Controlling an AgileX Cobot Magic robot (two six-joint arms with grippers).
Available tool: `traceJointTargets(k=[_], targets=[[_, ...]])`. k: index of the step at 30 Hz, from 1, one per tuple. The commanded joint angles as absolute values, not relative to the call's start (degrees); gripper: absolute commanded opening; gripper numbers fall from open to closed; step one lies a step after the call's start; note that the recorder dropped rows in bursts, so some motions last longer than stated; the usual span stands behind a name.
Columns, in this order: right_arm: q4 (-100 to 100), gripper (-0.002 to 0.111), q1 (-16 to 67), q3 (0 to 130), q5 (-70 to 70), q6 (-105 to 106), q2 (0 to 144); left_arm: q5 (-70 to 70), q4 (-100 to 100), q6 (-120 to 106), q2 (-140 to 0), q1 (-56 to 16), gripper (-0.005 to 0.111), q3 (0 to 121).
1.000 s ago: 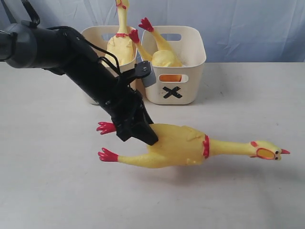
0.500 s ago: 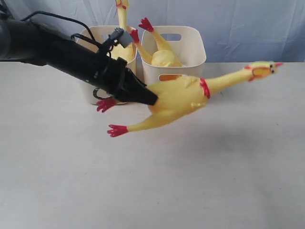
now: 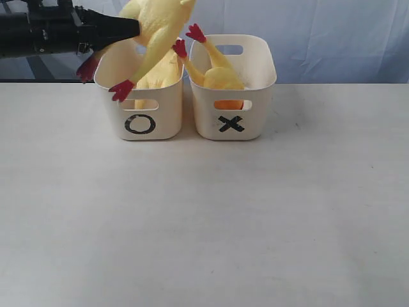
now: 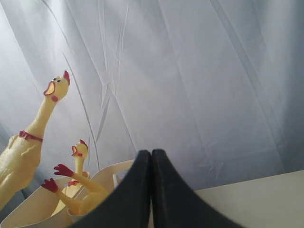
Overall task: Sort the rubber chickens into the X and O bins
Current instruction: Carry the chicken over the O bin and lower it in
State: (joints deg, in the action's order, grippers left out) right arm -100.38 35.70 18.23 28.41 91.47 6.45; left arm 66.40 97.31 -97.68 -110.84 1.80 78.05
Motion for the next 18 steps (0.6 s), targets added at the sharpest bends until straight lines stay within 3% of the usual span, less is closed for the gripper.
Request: traceJointTargets(k=[1,18], targets=[[-99.9,-0.001,35.4,18.0,28.4,91.6,6.0,67.8,99.9,-98.5,-110.0,3.8,0.000,78.5],[-99.9,-0.001,35.4,18.0,28.4,91.6,6.0,49.8,99.9,-101.6,-110.0,3.8,0.000,84.6]])
